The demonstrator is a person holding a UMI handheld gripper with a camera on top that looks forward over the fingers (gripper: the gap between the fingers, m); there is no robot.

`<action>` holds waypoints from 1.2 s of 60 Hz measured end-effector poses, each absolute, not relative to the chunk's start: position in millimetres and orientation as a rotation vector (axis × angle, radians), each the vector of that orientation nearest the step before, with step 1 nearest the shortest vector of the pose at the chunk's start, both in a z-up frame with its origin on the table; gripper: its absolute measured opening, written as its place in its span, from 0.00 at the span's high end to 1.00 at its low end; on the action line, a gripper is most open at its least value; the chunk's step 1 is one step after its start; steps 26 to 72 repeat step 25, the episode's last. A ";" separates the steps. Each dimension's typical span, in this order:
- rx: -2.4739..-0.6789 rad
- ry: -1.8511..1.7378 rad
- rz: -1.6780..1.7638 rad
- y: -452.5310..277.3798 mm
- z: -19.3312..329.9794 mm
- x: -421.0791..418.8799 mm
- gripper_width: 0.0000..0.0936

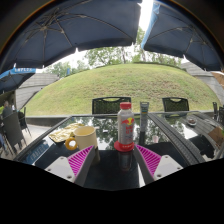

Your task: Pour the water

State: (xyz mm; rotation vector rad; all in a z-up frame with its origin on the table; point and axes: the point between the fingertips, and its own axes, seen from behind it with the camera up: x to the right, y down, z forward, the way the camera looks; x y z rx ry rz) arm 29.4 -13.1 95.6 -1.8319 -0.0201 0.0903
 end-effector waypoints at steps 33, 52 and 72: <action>-1.768 -0.200 0.056 -61.3 92.2 -10.9 0.11; -1.768 -0.200 0.056 -61.3 92.2 -10.9 0.11; -1.768 -0.200 0.056 -61.3 92.2 -10.9 0.11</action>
